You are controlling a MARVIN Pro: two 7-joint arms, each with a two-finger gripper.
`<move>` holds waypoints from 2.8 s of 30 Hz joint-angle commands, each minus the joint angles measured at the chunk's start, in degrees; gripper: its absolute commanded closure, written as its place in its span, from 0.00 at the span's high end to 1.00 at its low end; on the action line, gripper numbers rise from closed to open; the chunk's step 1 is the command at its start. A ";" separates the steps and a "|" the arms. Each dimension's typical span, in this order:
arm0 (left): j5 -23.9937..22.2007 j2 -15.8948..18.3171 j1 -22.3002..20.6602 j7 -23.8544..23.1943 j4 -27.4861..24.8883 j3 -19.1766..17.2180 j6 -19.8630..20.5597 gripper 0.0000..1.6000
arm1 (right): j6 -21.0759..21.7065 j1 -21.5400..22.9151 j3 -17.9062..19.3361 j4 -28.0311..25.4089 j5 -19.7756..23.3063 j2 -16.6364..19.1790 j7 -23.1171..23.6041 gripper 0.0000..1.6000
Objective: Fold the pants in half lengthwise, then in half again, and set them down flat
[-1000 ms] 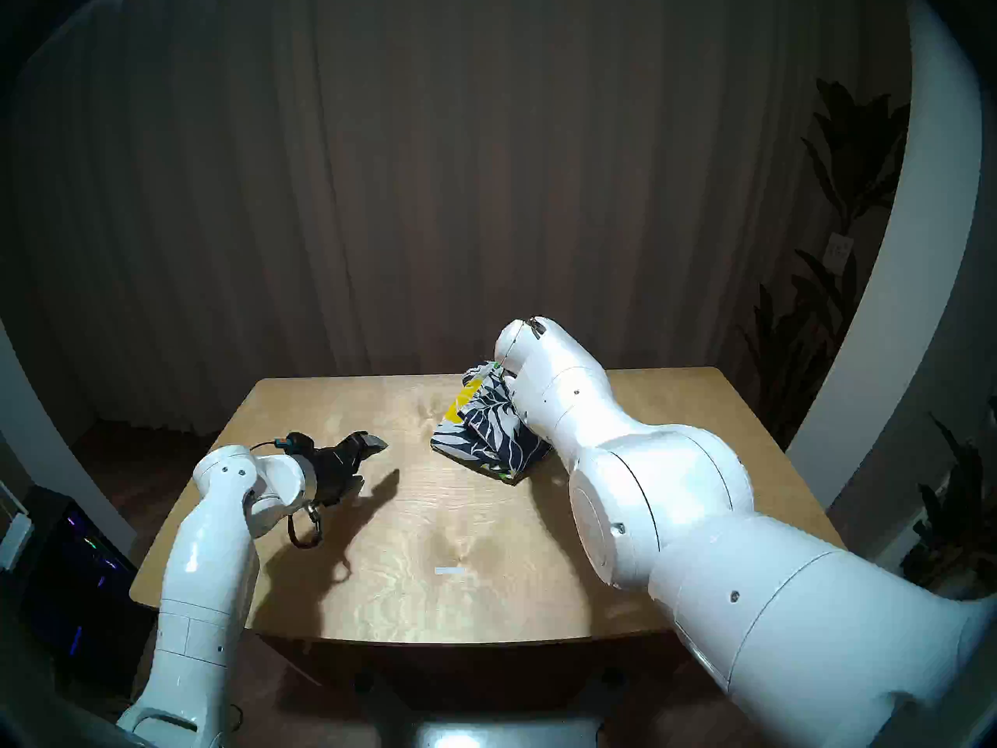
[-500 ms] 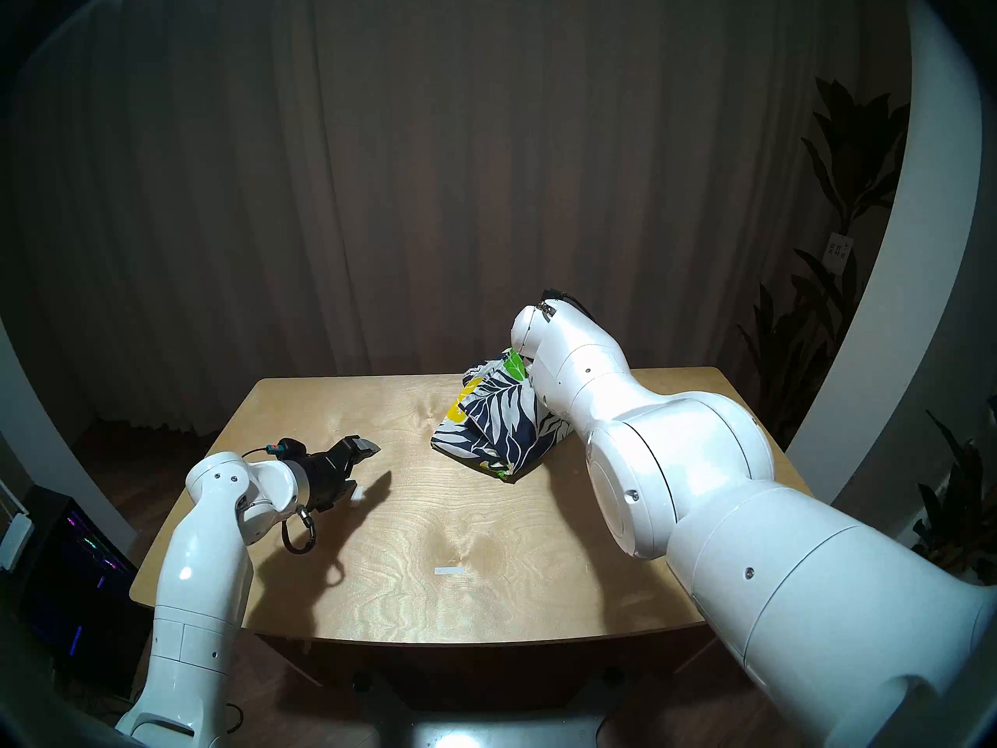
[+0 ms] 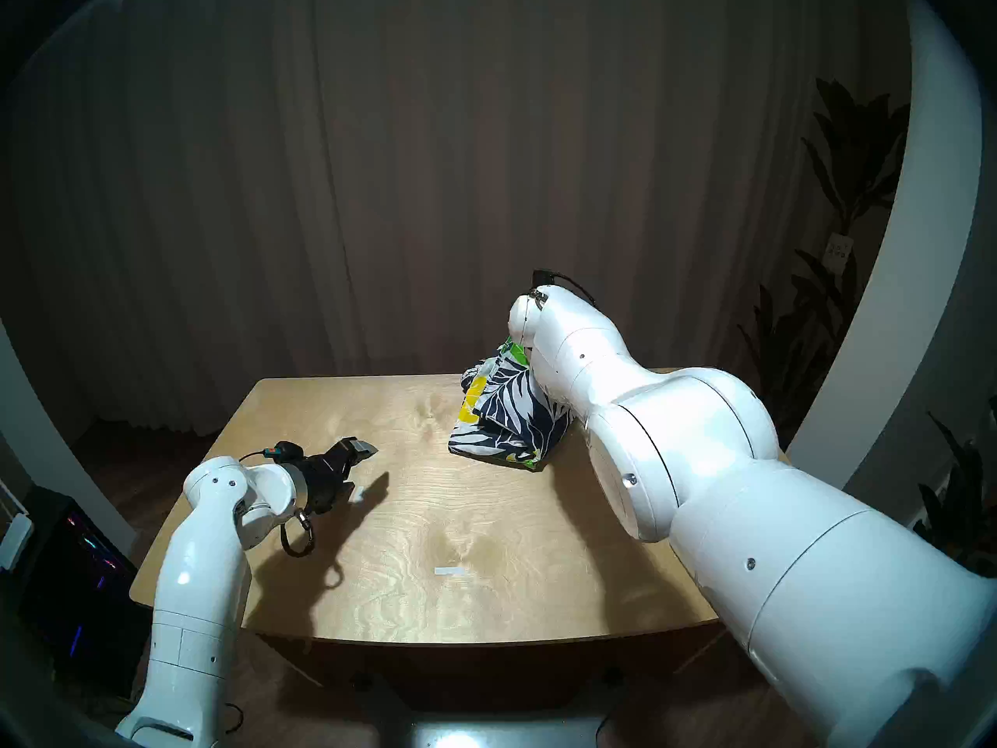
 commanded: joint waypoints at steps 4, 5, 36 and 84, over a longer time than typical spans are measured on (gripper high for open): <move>0.00 -0.18 0.39 -0.58 -1.50 -0.21 -0.77 0.96 | -0.55 2.91 -4.98 2.49 -4.35 -3.65 -1.95 1.00; -0.03 -0.19 0.44 -0.60 -1.53 -0.22 -0.85 0.95 | -0.87 3.12 -5.88 2.96 -5.19 -3.96 -2.37 1.00; 11.07 4.16 3.36 -3.86 -11.69 0.38 -8.58 0.93 | -12.70 0.96 -27.13 7.34 -25.52 -7.35 1.41 1.00; 31.15 8.80 -2.96 -3.38 -13.49 11.18 -16.43 1.00 | -22.39 -6.29 -40.03 8.77 -38.06 15.07 7.39 1.00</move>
